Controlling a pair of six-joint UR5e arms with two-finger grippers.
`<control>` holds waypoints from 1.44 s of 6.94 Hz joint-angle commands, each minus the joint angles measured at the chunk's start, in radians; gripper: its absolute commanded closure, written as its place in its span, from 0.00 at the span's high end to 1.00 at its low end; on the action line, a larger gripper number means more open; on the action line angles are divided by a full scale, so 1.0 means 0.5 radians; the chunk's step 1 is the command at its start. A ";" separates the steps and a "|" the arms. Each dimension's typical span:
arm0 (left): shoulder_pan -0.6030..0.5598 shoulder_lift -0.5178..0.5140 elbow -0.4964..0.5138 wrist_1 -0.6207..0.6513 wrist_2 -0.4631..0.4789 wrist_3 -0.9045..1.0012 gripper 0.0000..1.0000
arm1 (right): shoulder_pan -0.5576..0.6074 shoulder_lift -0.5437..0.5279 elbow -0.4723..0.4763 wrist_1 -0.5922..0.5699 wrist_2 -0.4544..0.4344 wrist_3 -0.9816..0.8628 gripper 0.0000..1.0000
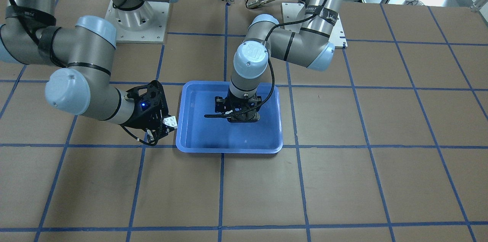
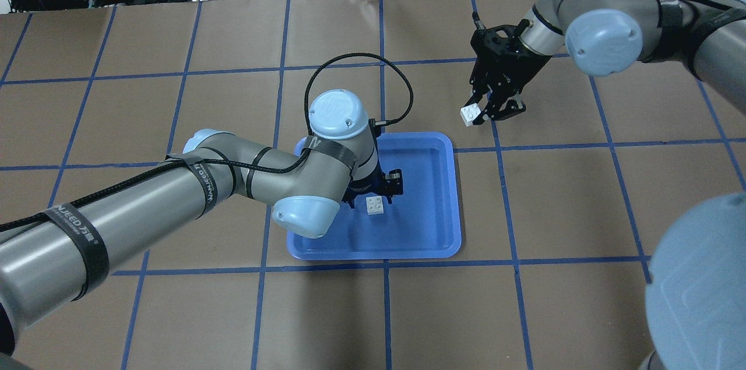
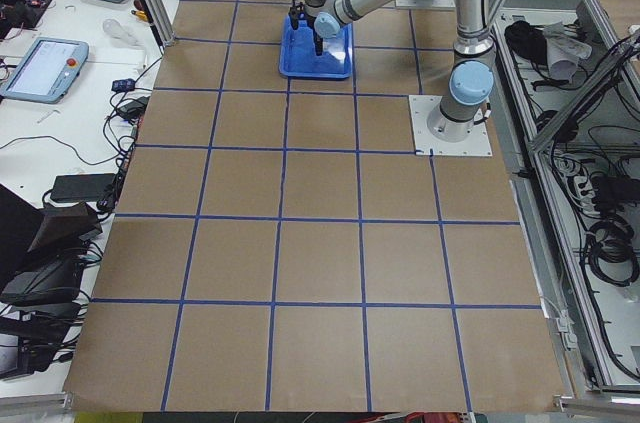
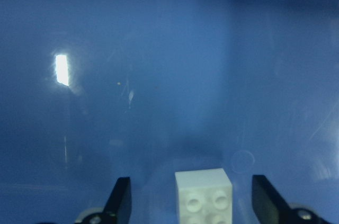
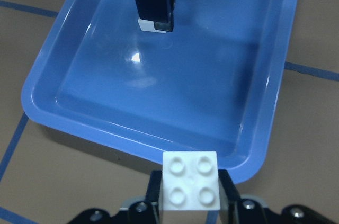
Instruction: Assemble white blocks and place on blue tray
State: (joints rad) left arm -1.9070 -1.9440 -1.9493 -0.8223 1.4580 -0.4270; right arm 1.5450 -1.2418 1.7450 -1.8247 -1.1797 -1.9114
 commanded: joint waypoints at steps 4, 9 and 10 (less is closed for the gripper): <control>0.411 0.161 -0.286 0.000 -0.488 0.326 0.24 | 0.201 -0.142 0.488 -0.515 0.064 0.591 0.00; 0.387 0.139 -0.283 0.015 -0.492 0.287 0.00 | 0.340 -0.115 0.808 -1.127 0.189 0.981 0.01; 0.387 0.142 -0.283 0.015 -0.489 0.287 0.00 | 0.337 -0.069 0.799 -1.212 0.248 1.006 0.01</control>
State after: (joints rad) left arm -1.7128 -1.8728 -2.0916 -0.8149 1.2123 -0.2807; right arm 1.7133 -1.2946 2.1447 -2.3851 -1.0941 -1.4359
